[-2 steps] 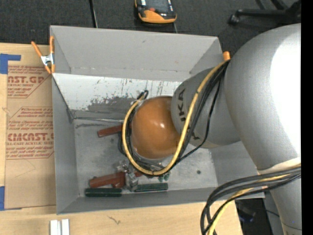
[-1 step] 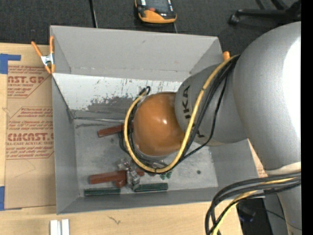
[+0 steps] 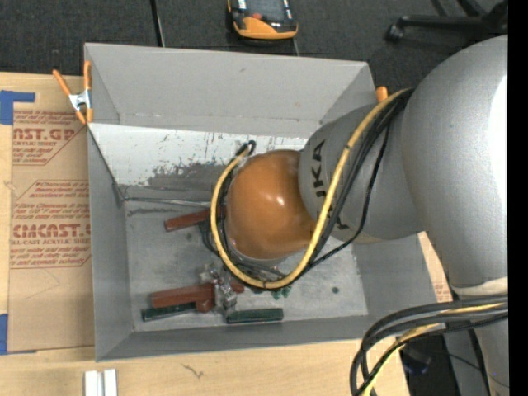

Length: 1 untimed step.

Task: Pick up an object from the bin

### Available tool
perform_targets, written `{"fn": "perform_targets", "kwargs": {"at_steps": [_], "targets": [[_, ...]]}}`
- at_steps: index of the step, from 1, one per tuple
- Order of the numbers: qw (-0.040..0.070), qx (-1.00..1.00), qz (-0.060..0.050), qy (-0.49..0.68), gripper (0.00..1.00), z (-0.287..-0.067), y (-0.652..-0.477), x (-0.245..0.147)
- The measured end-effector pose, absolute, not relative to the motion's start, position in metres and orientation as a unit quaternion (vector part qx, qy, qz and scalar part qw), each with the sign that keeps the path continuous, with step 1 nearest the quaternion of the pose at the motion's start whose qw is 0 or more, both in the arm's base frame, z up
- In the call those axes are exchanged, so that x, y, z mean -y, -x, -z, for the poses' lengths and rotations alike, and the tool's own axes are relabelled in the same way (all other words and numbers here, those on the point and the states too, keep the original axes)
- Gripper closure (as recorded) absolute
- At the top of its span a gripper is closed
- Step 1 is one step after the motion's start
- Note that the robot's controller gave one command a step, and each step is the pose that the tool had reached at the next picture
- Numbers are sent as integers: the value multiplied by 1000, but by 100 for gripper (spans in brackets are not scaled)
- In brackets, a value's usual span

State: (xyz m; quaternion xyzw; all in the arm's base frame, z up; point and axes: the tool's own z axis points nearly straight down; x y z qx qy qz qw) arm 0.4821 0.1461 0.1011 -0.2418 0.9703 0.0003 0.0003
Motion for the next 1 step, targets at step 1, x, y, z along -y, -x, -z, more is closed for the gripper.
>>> {"fn": "perform_targets", "kwargs": {"at_steps": [1], "targets": [[-1, -970, 0, 242, 100, -110, -481, -146]]}}
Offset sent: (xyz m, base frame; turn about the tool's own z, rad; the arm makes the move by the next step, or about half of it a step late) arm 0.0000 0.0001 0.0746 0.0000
